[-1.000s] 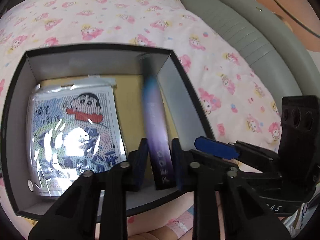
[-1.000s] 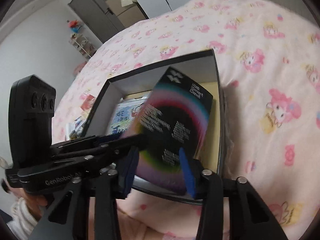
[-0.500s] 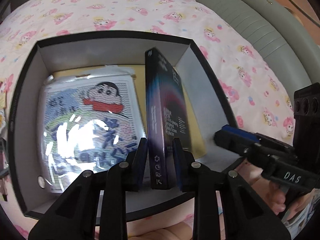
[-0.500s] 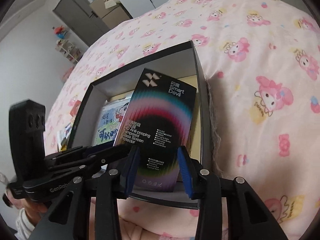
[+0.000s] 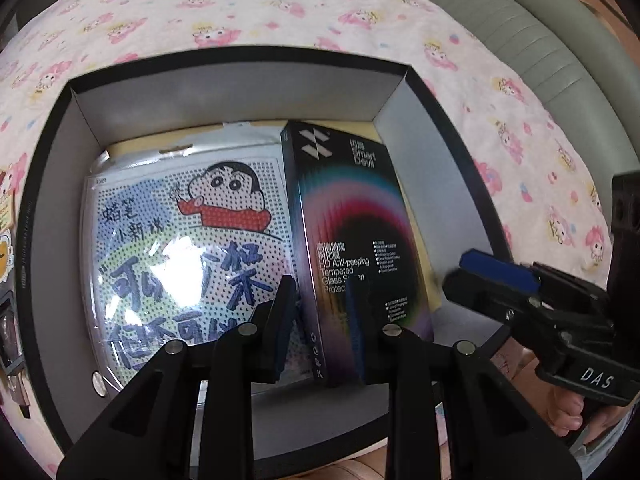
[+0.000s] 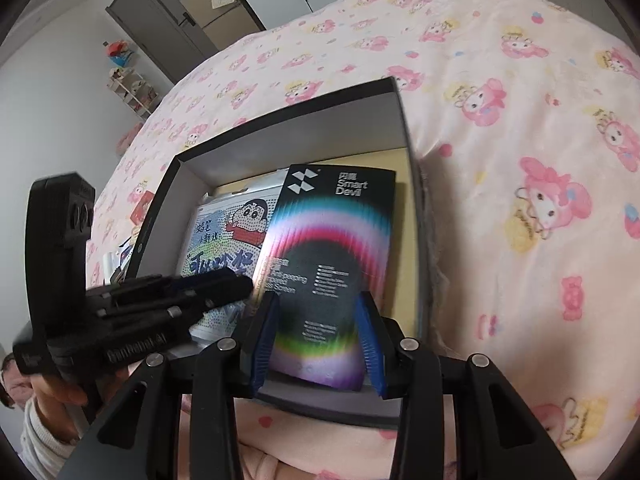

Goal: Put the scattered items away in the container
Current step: 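Lay the Smart Devil box flat beside the bead kit and release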

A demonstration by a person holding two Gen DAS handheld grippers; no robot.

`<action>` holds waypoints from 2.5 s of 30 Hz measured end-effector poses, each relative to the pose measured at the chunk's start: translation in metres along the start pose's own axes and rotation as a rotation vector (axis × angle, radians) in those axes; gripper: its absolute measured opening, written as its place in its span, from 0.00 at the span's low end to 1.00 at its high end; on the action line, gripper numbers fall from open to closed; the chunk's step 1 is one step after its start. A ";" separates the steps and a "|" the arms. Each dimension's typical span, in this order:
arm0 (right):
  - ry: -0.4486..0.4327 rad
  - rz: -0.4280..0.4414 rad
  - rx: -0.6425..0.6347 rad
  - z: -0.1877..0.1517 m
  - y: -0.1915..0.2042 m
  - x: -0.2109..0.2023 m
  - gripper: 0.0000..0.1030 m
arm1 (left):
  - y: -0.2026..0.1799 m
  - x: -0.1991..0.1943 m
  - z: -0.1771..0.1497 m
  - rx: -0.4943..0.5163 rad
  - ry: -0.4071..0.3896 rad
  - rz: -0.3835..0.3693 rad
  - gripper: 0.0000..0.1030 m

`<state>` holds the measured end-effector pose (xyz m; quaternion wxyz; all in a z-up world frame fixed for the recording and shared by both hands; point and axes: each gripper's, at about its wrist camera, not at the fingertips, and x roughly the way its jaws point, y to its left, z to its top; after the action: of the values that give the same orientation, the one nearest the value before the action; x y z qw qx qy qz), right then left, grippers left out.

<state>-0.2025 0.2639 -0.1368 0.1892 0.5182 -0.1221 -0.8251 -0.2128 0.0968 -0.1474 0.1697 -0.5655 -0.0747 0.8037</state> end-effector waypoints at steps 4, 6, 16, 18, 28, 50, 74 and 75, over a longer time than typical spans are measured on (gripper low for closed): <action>-0.013 -0.018 -0.032 0.000 0.010 0.002 0.34 | 0.004 0.010 0.002 -0.036 0.038 0.004 0.25; -0.008 -0.031 -0.042 0.000 0.012 0.004 0.34 | 0.006 0.016 0.003 -0.075 0.065 -0.027 0.23; 0.002 -0.079 -0.059 -0.001 0.014 0.009 0.34 | 0.004 0.001 -0.001 -0.032 -0.003 -0.053 0.22; 0.014 -0.088 -0.078 -0.001 0.019 0.013 0.34 | 0.012 -0.004 -0.001 -0.054 -0.015 -0.059 0.22; 0.062 -0.156 -0.169 0.011 0.042 0.031 0.37 | 0.025 -0.011 -0.005 -0.068 -0.036 0.014 0.22; 0.174 -0.289 -0.231 0.016 0.045 0.090 0.38 | 0.051 -0.015 -0.004 -0.146 -0.040 0.065 0.23; 0.205 -0.315 -0.289 -0.002 0.049 0.092 0.50 | 0.046 -0.015 -0.005 -0.123 -0.035 0.078 0.31; 0.206 -0.314 -0.289 -0.003 0.049 0.091 0.50 | 0.045 -0.015 -0.006 -0.120 -0.035 0.076 0.32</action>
<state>-0.2267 0.1802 -0.1923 0.1422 0.5796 0.0995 -0.7962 -0.2117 0.0491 -0.1503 0.1034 -0.5627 -0.1041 0.8135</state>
